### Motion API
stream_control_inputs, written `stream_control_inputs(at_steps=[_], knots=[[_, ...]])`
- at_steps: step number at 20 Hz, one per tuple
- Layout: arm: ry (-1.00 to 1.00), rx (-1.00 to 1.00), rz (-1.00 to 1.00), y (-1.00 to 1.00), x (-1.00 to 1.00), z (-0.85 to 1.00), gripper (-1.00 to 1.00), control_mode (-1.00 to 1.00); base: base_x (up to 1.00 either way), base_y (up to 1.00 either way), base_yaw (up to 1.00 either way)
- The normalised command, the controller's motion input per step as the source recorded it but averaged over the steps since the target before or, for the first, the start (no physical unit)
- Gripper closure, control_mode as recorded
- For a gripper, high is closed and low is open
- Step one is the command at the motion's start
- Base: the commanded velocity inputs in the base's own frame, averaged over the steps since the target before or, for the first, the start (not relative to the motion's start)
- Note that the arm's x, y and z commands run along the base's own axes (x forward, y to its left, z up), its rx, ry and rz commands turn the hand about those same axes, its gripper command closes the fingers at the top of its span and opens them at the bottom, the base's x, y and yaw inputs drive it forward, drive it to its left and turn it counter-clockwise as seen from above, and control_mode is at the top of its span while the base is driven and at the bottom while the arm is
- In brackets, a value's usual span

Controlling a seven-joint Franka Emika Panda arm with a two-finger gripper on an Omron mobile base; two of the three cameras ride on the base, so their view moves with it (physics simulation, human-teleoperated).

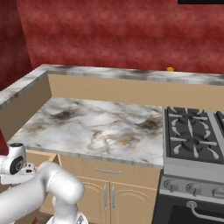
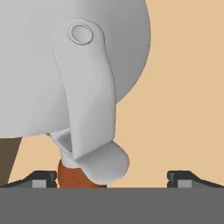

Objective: Take the pizza cutter from the drawer on the left and place it on the dining counter for cutting.

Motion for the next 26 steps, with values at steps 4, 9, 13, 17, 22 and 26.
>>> stream_control_inputs(at_steps=[4, 9, 13, 17, 22, 26], knots=[[0.0, 0.0, 0.0, 0.03, 0.0, -0.16, -1.0, -1.0, 0.0, 0.0, 0.0], [0.0, 0.0, 0.0, 0.03, 0.0, -0.16, -1.0, -1.0, 0.0, 0.0, 0.0], [0.0, 0.0, 0.0, 0.03, 0.0, -0.15, -1.0, -1.0, 0.0, 0.0, 0.0], [0.0, 0.0, 0.0, 0.01, 0.0, -0.07, -1.0, -1.0, 0.0, 0.0, 0.0], [0.0, 0.0, 0.0, 0.0, 0.0, 0.0, -1.0, -1.0, 0.0, 0.0, 0.0], [0.0, 0.0, 0.0, 0.0, 0.0, 0.0, -1.0, -1.0, 0.0, 0.0, 0.0]])
